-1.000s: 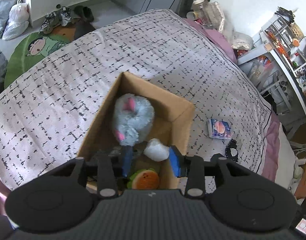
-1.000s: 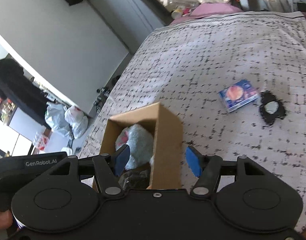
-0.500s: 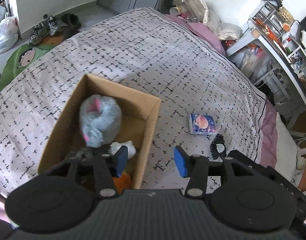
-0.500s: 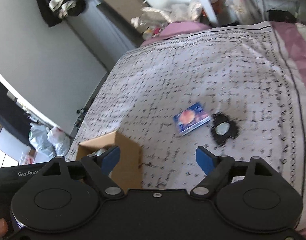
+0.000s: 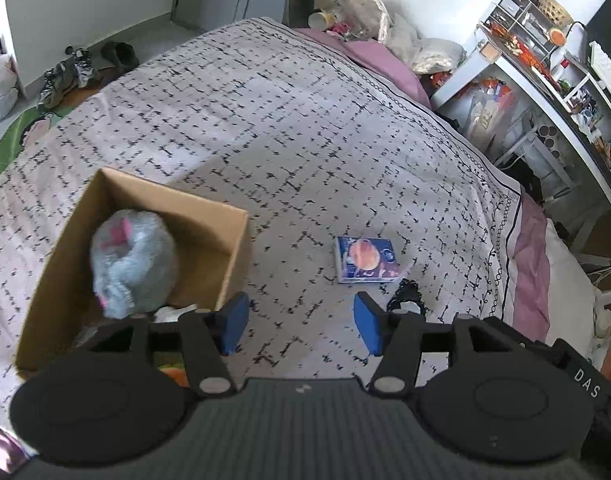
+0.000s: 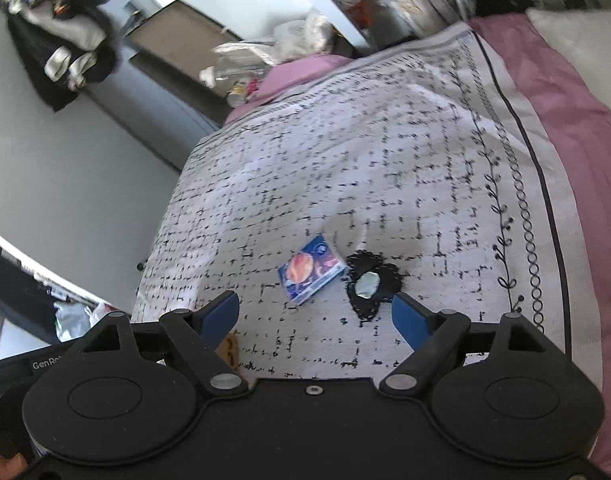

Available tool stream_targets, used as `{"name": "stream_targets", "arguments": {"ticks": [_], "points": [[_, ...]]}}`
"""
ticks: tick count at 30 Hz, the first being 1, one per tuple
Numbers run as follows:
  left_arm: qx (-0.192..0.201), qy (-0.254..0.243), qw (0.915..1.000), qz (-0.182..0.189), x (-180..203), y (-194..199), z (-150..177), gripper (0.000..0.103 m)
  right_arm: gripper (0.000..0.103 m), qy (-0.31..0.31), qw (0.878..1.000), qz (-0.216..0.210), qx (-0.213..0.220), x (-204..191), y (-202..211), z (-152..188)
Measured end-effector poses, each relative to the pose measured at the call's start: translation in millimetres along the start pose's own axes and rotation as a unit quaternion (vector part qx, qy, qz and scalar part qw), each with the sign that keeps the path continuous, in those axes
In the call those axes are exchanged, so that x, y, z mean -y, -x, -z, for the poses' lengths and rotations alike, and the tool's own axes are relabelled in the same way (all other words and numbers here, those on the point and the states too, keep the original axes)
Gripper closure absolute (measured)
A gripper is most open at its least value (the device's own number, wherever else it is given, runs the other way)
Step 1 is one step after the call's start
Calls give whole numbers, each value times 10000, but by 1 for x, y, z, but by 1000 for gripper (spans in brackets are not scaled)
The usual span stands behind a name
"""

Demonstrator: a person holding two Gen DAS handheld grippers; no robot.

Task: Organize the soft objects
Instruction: 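Move the left tool to the blue planet card box while the right tool approaches the black lace item, then grasp the blue card box with the left tool while the right tool grasps the black lace item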

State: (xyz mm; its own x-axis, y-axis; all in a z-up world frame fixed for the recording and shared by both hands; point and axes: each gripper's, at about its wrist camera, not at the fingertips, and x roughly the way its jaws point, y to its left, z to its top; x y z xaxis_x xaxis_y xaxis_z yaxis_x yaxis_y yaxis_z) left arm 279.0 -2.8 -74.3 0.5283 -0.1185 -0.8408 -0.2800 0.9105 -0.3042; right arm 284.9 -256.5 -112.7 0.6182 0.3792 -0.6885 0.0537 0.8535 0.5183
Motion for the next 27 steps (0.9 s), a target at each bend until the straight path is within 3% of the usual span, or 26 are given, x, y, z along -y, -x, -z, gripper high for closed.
{"name": "stream_targets", "arguments": {"ticks": [11, 18, 27], "points": [[-193, -14, 9998, 79, 28, -40, -12, 46, 21, -847, 9963, 90, -126, 40, -25, -13], [-398, -57, 9990, 176, 44, -75, -21, 46, 33, -1236, 9917, 144, -316, 54, -50, -16], [-716, -22, 9973, 183, 48, -125, -32, 46, 39, -1396, 9884, 315, -508, 59, -79, -18]]}}
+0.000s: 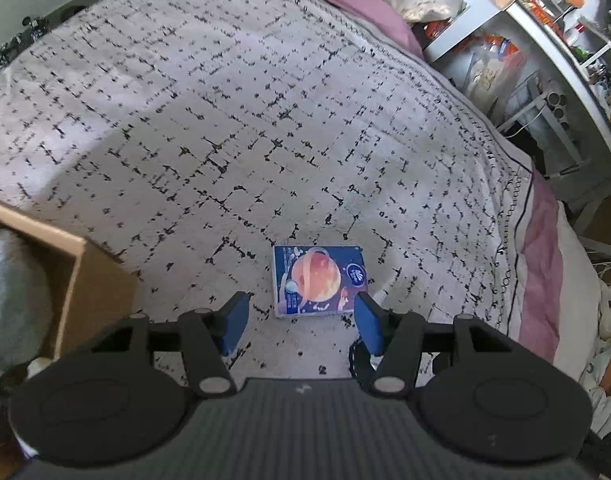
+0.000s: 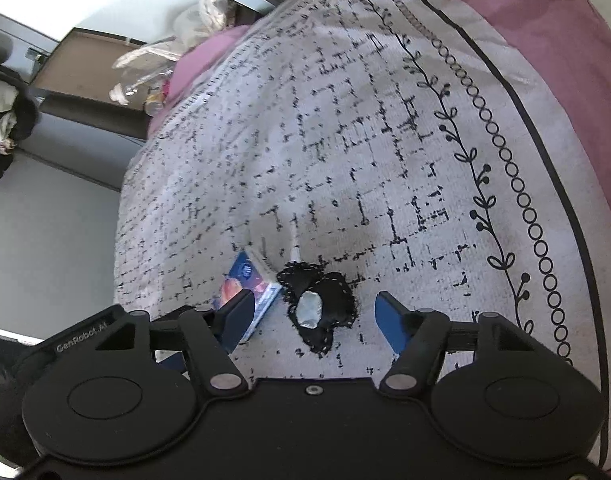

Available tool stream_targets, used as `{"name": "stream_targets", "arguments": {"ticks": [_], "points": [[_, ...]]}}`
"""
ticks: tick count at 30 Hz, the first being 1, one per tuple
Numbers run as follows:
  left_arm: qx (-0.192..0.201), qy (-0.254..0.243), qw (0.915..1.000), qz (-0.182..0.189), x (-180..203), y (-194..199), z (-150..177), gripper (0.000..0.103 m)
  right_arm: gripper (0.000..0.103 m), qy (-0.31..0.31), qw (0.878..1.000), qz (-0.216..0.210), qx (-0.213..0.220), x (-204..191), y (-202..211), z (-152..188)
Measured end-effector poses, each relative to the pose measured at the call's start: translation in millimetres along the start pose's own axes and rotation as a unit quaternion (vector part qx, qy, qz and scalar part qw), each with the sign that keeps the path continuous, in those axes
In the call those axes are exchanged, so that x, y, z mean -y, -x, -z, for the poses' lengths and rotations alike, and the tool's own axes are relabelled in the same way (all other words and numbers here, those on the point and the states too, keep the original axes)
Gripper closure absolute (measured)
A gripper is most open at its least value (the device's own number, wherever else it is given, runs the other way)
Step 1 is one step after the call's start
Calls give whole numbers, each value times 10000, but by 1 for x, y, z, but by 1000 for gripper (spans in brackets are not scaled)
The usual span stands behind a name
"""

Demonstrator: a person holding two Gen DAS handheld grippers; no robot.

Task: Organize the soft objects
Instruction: 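Grasp the blue card box with the left tool while the right tool grasps the black lace item, then carry the blue card box and black lace item over the cardboard box with both tools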

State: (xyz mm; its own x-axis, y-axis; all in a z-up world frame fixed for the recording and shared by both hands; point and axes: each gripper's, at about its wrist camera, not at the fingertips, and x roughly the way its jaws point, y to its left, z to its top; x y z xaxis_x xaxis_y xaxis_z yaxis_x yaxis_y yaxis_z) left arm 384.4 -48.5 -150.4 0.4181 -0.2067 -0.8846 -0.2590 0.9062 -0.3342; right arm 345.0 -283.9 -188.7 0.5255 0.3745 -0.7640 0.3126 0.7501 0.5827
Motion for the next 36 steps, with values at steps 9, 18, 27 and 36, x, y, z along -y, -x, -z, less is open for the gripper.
{"name": "stream_targets", "arguments": {"ticks": [9, 18, 27, 36], "points": [[-418, -54, 9989, 195, 11, -41, -15, 43, 40, -64, 9995, 221, -232, 2, -31, 1], [-468, -207, 9987, 20, 22, -60, -25, 27, 42, -54, 9991, 346, -245, 4, -46, -3], [-480, -341, 9981, -165, 27, -76, -15, 27, 71, 300, 9986, 399, -169, -4, -54, -4], [-35, -221, 9997, -112, 16, -45, -3, 32, 76, 260, 9994, 213, -21, -1, -35, 0]]}}
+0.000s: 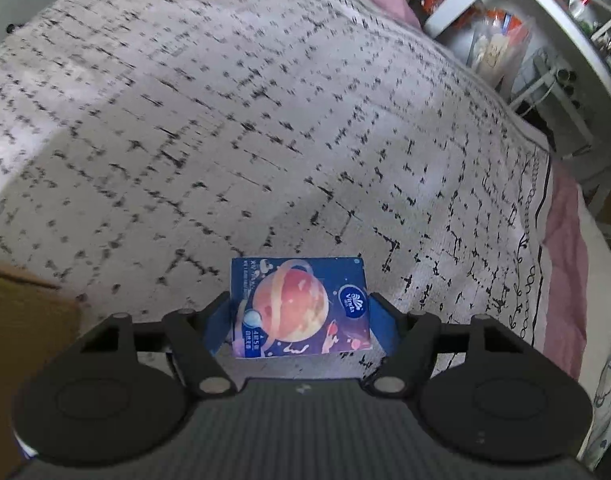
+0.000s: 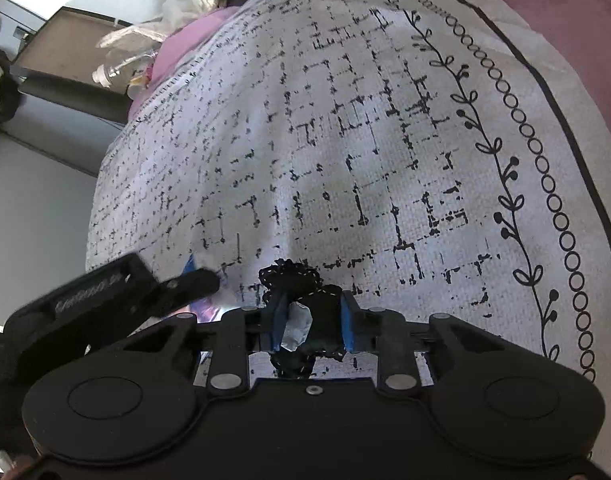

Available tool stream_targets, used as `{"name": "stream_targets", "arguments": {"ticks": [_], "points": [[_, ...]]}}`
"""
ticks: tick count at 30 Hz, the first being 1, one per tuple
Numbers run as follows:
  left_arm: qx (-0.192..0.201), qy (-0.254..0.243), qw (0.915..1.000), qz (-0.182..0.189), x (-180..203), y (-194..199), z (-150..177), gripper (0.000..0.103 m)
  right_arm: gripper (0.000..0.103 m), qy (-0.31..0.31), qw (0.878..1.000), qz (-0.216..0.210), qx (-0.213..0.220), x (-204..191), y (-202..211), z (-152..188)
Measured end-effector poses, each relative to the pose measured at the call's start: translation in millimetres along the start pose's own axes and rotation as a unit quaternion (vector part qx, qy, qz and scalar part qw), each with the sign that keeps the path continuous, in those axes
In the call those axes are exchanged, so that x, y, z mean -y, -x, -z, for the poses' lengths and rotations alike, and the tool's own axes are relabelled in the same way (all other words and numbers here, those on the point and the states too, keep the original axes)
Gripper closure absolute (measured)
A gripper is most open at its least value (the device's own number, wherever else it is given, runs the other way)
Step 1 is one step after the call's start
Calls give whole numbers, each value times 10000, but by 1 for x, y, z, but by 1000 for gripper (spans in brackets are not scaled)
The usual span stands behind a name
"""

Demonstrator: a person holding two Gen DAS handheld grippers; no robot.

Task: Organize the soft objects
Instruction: 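Carry the blue card box and black lace item over the cardboard box with both tools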

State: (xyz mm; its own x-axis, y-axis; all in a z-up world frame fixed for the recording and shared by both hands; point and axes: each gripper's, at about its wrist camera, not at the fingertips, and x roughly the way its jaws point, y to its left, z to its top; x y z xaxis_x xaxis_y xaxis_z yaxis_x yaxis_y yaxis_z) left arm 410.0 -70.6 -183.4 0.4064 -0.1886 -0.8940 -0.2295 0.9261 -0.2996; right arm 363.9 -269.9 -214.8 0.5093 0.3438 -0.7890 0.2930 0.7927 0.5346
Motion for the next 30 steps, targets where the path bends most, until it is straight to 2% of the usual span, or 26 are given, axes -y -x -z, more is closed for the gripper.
{"name": "stream_targets", "arguments": {"ticks": [15, 23, 30], "points": [[459, -7, 9989, 84, -32, 87, 17, 32, 76, 422, 9983, -262, 289, -22, 41, 14], [740, 3, 9973, 41, -50, 129, 25, 32, 76, 822, 9953, -237, 445, -44, 58, 26], [906, 122, 9958, -64, -78, 157, 31, 32, 76, 1100, 9917, -391, 536, -64, 71, 37]]}}
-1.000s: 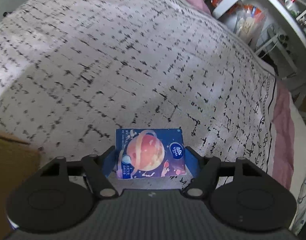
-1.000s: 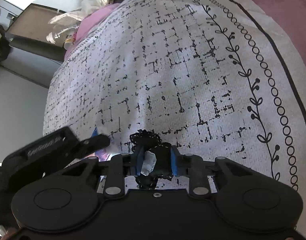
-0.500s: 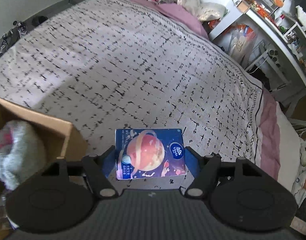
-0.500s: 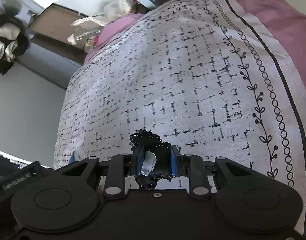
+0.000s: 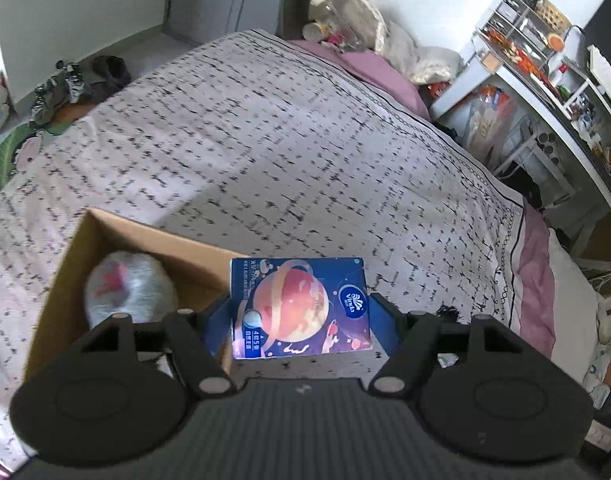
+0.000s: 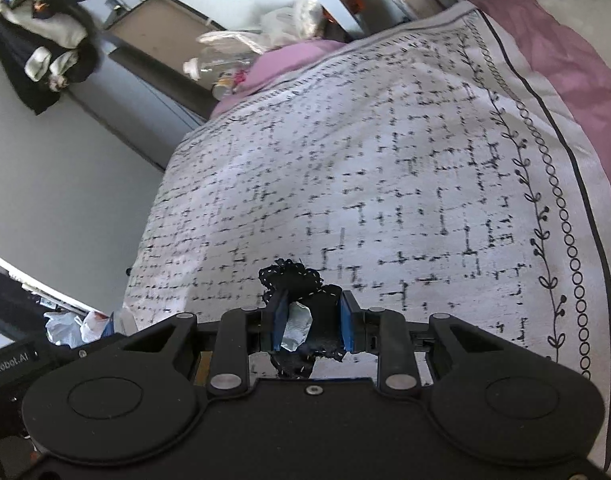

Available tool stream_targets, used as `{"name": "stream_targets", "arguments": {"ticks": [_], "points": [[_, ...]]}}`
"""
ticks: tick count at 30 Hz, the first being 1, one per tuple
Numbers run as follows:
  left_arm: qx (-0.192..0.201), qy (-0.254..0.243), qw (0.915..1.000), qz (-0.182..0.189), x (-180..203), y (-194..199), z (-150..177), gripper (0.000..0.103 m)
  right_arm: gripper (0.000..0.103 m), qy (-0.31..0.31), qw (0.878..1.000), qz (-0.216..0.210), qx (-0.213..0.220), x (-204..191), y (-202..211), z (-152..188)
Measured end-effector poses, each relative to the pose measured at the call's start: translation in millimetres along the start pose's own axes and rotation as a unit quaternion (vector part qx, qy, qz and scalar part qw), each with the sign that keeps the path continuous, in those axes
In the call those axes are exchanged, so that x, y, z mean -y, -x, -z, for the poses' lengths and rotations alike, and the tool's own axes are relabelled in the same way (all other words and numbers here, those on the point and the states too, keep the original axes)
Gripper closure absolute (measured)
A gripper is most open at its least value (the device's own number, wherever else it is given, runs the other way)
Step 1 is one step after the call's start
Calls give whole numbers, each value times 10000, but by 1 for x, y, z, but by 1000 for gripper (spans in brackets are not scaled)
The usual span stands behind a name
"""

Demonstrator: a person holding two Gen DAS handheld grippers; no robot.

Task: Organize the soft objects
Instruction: 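Carry the blue card box and black lace item over the cardboard box with both tools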

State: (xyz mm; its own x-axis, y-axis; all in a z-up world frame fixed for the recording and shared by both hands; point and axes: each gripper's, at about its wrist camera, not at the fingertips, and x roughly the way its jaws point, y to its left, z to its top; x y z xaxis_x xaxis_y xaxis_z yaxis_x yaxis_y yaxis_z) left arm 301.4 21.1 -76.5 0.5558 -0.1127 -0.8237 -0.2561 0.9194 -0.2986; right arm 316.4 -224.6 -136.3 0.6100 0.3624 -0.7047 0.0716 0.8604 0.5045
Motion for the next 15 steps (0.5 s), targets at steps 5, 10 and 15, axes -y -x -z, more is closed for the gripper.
{"name": "stream_targets", "arguments": {"ticks": [5, 10, 15], "points": [[62, 101, 9999, -78, -22, 15, 1, 32, 76, 157, 9998, -95, 37, -17, 3, 3], [78, 157, 9998, -132, -43, 27, 3, 32, 76, 349, 9992, -193, 50, -37, 6, 12], [76, 246, 9994, -218, -64, 32, 5, 32, 76, 590, 9977, -316, 48, -59, 6, 23]]}}
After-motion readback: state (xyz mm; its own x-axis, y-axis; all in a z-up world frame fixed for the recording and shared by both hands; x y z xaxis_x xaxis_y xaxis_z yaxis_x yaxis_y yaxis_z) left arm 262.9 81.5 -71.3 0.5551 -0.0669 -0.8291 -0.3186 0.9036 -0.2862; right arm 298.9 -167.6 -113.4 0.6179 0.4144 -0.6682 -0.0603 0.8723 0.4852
